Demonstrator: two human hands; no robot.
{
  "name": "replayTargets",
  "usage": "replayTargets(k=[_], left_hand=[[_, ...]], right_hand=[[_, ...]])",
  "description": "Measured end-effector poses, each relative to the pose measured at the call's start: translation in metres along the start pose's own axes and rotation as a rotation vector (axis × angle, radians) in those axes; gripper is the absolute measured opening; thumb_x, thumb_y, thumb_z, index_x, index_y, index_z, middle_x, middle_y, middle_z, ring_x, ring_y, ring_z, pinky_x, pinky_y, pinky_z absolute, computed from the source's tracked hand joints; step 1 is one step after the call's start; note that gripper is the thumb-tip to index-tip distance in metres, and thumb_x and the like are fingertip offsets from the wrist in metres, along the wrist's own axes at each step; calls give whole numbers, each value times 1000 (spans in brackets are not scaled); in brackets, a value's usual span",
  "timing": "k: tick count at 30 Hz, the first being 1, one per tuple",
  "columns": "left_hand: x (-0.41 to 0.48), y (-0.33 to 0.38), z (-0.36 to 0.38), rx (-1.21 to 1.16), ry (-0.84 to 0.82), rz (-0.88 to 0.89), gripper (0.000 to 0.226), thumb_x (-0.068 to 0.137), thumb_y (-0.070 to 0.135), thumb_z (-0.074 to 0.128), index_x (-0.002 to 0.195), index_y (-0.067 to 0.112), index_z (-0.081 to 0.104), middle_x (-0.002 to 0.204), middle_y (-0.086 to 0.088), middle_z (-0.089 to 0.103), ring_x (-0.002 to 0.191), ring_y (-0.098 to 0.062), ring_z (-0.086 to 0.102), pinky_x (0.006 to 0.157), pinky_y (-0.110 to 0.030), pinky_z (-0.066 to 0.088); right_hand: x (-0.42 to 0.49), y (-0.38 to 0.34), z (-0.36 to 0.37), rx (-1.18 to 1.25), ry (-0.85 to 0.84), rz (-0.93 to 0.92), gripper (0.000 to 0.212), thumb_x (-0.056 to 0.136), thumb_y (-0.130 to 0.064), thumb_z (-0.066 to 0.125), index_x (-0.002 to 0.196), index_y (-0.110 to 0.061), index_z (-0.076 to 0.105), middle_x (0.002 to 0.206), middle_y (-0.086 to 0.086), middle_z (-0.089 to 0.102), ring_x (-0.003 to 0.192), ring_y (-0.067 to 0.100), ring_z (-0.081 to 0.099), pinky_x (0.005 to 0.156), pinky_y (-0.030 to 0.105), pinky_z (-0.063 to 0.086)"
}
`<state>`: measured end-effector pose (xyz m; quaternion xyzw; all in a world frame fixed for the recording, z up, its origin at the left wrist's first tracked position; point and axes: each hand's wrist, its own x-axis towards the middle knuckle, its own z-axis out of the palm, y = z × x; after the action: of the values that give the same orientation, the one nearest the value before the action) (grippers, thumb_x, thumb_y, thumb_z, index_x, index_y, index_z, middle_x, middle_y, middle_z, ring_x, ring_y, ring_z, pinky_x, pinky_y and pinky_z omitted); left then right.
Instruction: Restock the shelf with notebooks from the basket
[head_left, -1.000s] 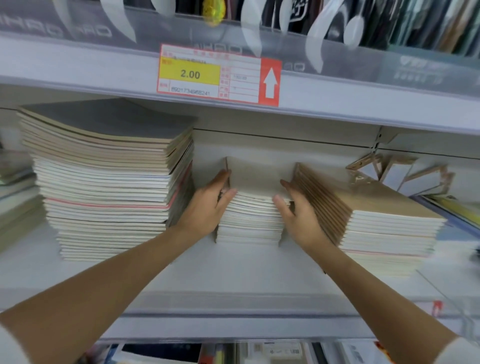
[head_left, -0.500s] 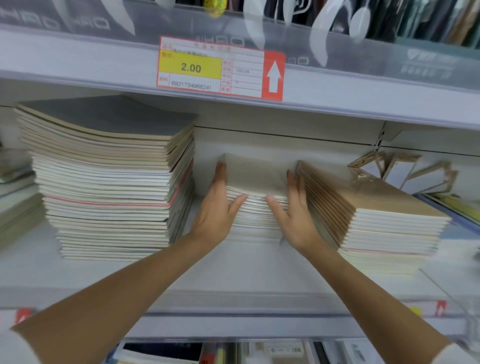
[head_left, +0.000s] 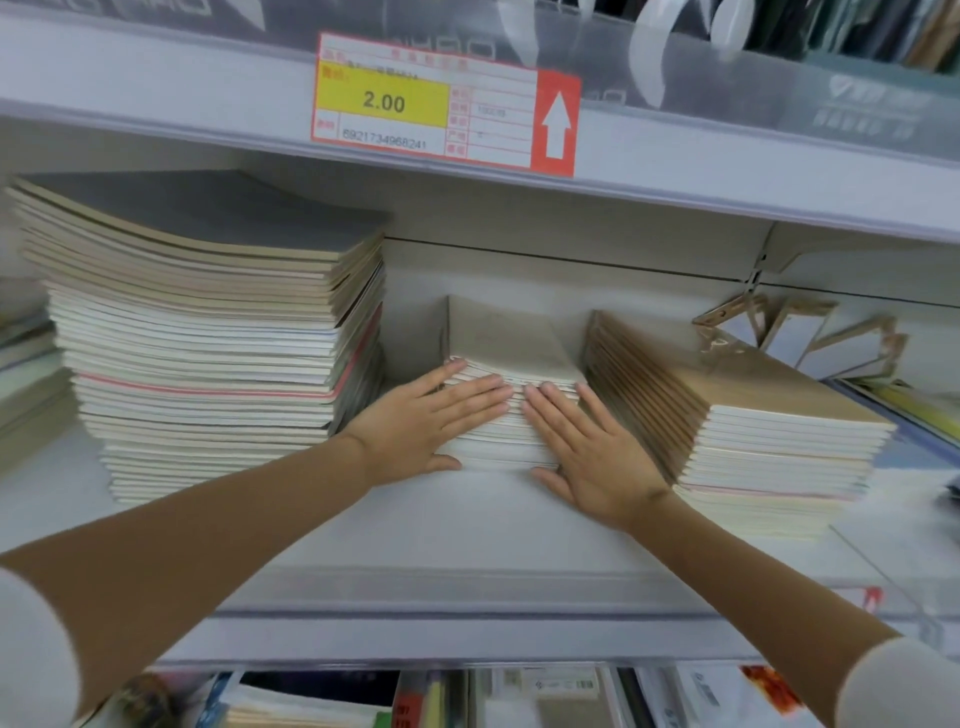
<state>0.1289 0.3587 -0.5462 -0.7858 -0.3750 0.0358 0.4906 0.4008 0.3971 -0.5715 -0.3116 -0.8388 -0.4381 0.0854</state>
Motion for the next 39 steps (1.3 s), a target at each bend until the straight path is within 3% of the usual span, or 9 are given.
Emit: replayTargets(k=[8, 13, 23, 26, 28, 30, 32, 35, 39], left_hand=[[-2, -6, -14, -93, -72, 40, 83, 98, 60, 15, 147, 8, -27, 154, -7, -32, 142, -25, -29, 115, -48, -21], [-6, 8, -10, 64, -166, 394, 67, 104, 38, 17, 148, 10, -24, 159, -2, -24, 142, -23, -29, 112, -49, -22], [2, 9, 5, 24, -280, 327, 64, 103, 21, 19, 146, 9, -27, 156, 0, -28, 140, -19, -32, 109, -42, -28], [1, 11, -4, -2, -271, 316, 62, 103, 20, 21, 151, 8, -15, 160, -4, -18, 147, -21, -18, 114, -46, -23], [-3, 11, -18, -116, -171, 313, 54, 100, 20, 30, 151, 7, 20, 161, -10, 15, 148, -27, 12, 121, -47, 5], [-9, 16, -30, -251, 35, 168, 25, 91, 24, 52, 113, 15, 58, 120, -6, 61, 115, -29, 57, 95, -39, 47], [-16, 23, -33, -530, 156, -271, 22, 81, 31, 69, 83, 20, 50, 88, 1, 55, 81, -21, 60, 65, -31, 46], [-16, 39, -30, -1051, -6, -871, 45, 76, 46, 75, 94, 18, 45, 98, 2, 48, 88, -21, 54, 69, -32, 42], [3, 46, -16, -1418, -202, -1032, 81, 70, 48, 80, 134, 18, 41, 128, -2, 58, 114, -23, 58, 94, -37, 49]], right_hand=[[-3, 3, -16, 30, -51, -26, 71, 98, -51, 22, 153, -5, 14, 160, 10, 9, 149, 26, 9, 119, 47, 11], [-19, 6, -11, 31, -7, -213, 66, 99, -47, 34, 151, -8, 25, 160, 5, 18, 148, 24, 16, 118, 45, 14], [-13, 8, -5, 13, -121, -167, 66, 100, -53, 24, 153, -14, 15, 160, -1, 10, 148, 18, 8, 120, 45, 7], [-14, 2, -20, -6, -120, -143, 66, 99, -52, 30, 153, -15, 19, 159, -1, 13, 148, 18, 12, 121, 45, 14], [-15, -3, -30, 91, -51, -139, 62, 96, -44, 46, 146, -8, 38, 155, 6, 32, 144, 25, 30, 115, 47, 29], [-17, -9, -34, 343, 104, 1, 39, 87, -25, 65, 120, -5, 63, 132, 14, 58, 120, 35, 57, 98, 44, 49], [-17, -13, -39, 697, 25, 371, 20, 87, -24, 65, 101, -13, 56, 103, 6, 60, 92, 31, 63, 77, 38, 52], [-11, -20, -30, 1102, -266, 864, 46, 82, -47, 69, 109, -20, 44, 98, -5, 55, 89, 19, 57, 77, 36, 49], [4, -27, -11, 1445, -288, 904, 85, 68, -51, 81, 136, -33, 35, 112, -17, 61, 101, 6, 61, 84, 21, 48]])
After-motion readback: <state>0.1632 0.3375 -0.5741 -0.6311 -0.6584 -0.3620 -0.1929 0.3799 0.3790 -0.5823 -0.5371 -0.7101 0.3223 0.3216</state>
